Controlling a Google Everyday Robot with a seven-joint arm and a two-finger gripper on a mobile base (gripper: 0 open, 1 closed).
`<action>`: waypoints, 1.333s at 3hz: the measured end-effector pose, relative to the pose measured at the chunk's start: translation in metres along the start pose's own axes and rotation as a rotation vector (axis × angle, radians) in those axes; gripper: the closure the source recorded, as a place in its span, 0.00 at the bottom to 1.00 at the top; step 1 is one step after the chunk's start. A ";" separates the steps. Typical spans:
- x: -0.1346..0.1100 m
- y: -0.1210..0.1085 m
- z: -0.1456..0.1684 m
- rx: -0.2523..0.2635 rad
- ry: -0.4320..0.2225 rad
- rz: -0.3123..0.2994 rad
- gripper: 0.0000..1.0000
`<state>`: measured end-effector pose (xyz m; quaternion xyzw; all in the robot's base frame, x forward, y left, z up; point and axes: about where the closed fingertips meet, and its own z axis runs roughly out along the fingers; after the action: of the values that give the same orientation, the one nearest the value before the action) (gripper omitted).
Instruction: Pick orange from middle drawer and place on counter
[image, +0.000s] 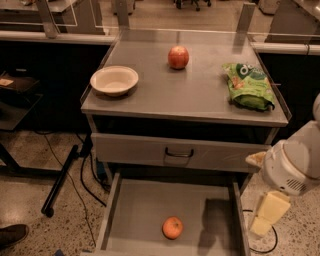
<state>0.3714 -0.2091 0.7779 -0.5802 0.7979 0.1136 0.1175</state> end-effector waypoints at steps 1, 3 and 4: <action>0.007 0.001 0.077 -0.083 -0.050 0.041 0.00; 0.008 0.002 0.100 -0.104 -0.093 0.081 0.00; 0.010 -0.003 0.131 -0.108 -0.165 0.115 0.00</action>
Offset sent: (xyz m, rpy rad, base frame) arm -0.0011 0.0137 -0.0531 0.0545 0.0566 -0.0075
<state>0.3789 -0.1769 0.6503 -0.5278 0.8101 0.2103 0.1446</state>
